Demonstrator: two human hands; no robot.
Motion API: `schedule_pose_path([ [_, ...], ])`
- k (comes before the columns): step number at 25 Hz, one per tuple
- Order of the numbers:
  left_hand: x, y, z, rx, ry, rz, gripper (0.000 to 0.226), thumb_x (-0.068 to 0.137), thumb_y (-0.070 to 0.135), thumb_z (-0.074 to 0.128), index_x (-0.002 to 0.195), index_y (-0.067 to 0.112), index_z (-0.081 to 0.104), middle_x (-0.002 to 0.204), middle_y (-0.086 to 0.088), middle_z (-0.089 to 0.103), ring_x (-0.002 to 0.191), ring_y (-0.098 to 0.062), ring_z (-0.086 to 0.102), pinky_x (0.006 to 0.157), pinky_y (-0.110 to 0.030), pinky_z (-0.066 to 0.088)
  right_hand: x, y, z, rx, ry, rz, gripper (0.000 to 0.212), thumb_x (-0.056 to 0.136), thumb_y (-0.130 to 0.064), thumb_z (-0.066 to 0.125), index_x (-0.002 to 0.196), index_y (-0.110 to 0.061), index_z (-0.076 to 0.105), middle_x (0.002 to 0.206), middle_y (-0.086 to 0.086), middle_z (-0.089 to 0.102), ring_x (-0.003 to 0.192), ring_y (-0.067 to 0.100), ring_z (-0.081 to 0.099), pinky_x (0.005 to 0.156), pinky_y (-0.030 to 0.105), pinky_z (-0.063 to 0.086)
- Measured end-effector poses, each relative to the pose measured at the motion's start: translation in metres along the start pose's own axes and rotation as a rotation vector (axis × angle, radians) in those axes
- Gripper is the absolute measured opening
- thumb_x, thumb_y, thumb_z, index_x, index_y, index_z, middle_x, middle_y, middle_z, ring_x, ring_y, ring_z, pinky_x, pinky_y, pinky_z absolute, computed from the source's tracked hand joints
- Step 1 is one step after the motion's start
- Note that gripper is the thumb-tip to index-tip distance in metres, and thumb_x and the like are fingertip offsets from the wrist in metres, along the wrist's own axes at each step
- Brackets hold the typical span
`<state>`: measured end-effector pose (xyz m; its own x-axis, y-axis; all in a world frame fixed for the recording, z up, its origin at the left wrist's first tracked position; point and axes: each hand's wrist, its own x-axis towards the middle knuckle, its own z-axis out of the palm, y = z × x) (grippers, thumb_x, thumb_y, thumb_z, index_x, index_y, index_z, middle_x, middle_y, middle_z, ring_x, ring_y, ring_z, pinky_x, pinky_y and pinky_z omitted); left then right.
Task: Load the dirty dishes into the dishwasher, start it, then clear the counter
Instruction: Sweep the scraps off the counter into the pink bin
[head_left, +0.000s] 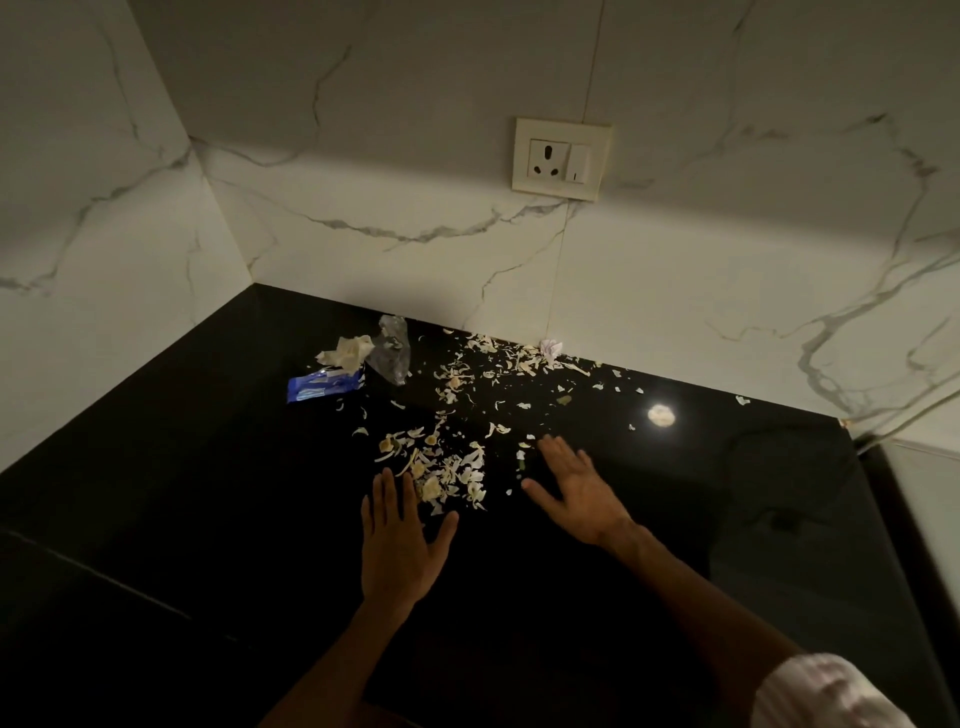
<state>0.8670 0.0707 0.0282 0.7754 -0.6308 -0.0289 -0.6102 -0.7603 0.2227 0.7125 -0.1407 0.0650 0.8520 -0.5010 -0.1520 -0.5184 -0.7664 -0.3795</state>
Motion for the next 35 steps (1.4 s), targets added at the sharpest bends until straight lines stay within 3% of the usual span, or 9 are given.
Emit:
schedule_pose_path([
  [4,0.0,0.001,-0.002,0.017,0.01,-0.001,0.1,0.083,0.081,0.008,0.155,0.014,0.003,0.162,-0.013,-0.009,0.148,-0.024,-0.015,0.119,-0.039,-0.011,-0.004,0.06,-0.026,0.057,0.233,0.257,0.078,0.096,-0.061,0.034,0.154,-0.011,0.018,0.161,0.01,0.015,0.149,0.024,0.008,0.122,0.044,0.005],
  [9,-0.001,0.002,-0.002,0.007,0.011,-0.012,0.098,0.084,0.081,0.015,0.155,0.015,0.006,0.162,-0.012,-0.006,0.149,-0.023,-0.012,0.119,-0.038,-0.009,-0.008,0.107,-0.027,-0.097,0.086,0.557,0.1,0.083,-0.078,0.006,0.155,-0.008,0.001,0.163,0.01,-0.005,0.149,0.022,-0.01,0.12,0.052,-0.005],
  [13,-0.001,0.001,-0.002,0.024,-0.004,-0.011,0.1,0.081,0.083,0.01,0.155,0.016,0.006,0.163,-0.011,-0.005,0.149,-0.022,-0.012,0.121,-0.039,-0.006,0.021,0.048,-0.016,-0.153,-0.111,0.105,0.086,0.092,-0.073,0.015,0.154,-0.017,-0.004,0.16,0.0,-0.012,0.148,0.018,-0.012,0.117,0.048,-0.013],
  [16,-0.001,0.001,-0.001,0.011,0.006,-0.026,0.101,0.079,0.084,0.009,0.156,0.017,0.01,0.163,-0.009,-0.004,0.149,-0.021,-0.012,0.122,-0.04,-0.002,0.026,0.037,-0.028,0.034,-0.19,-0.136,0.072,0.097,-0.061,0.031,0.154,-0.02,0.016,0.162,0.0,0.014,0.148,0.014,0.01,0.121,0.044,0.002],
  [21,0.002,0.001,0.0,-0.005,0.032,-0.033,0.102,0.079,0.085,0.014,0.155,0.017,0.013,0.163,-0.007,-0.002,0.149,-0.019,-0.01,0.122,-0.04,-0.001,0.012,0.154,-0.087,0.243,0.538,0.424,0.04,0.097,-0.035,0.054,0.118,-0.002,0.061,0.114,0.023,0.066,0.102,0.035,0.063,0.084,0.037,0.048],
  [24,0.003,0.003,0.002,-0.018,0.036,-0.045,0.1,0.08,0.084,0.017,0.155,0.018,0.014,0.163,-0.006,-0.002,0.149,-0.017,-0.01,0.122,-0.039,0.0,0.016,0.224,-0.104,0.182,0.437,0.667,0.061,0.095,-0.052,0.045,0.129,-0.002,0.05,0.129,0.026,0.053,0.119,0.041,0.05,0.097,0.047,0.045],
  [27,0.002,0.003,0.002,-0.01,0.021,-0.055,0.099,0.08,0.084,0.017,0.155,0.019,0.011,0.163,-0.004,-0.003,0.149,-0.015,-0.013,0.121,-0.037,-0.002,0.039,0.227,-0.081,-0.024,0.342,0.721,0.08,0.095,-0.06,0.034,0.143,0.004,0.031,0.148,0.029,0.028,0.139,0.045,0.023,0.116,0.055,0.019],
  [30,0.003,0.003,0.001,-0.003,0.007,-0.059,0.099,0.08,0.084,0.017,0.155,0.02,0.011,0.163,-0.004,-0.004,0.149,-0.015,-0.012,0.121,-0.037,-0.002,0.061,0.181,-0.06,-0.132,0.258,0.497,0.087,0.092,-0.066,0.018,0.148,0.0,0.026,0.154,0.025,0.023,0.145,0.037,0.015,0.12,0.051,0.008],
  [35,0.002,0.004,0.0,-0.035,0.008,-0.064,0.101,0.079,0.085,0.017,0.155,0.02,0.011,0.163,-0.003,-0.005,0.149,-0.015,-0.012,0.121,-0.038,-0.001,0.091,0.105,-0.05,0.219,0.005,-0.084,0.058,0.1,-0.053,0.035,0.149,-0.022,0.029,0.151,0.01,0.037,0.136,0.027,0.036,0.113,0.053,0.031],
])
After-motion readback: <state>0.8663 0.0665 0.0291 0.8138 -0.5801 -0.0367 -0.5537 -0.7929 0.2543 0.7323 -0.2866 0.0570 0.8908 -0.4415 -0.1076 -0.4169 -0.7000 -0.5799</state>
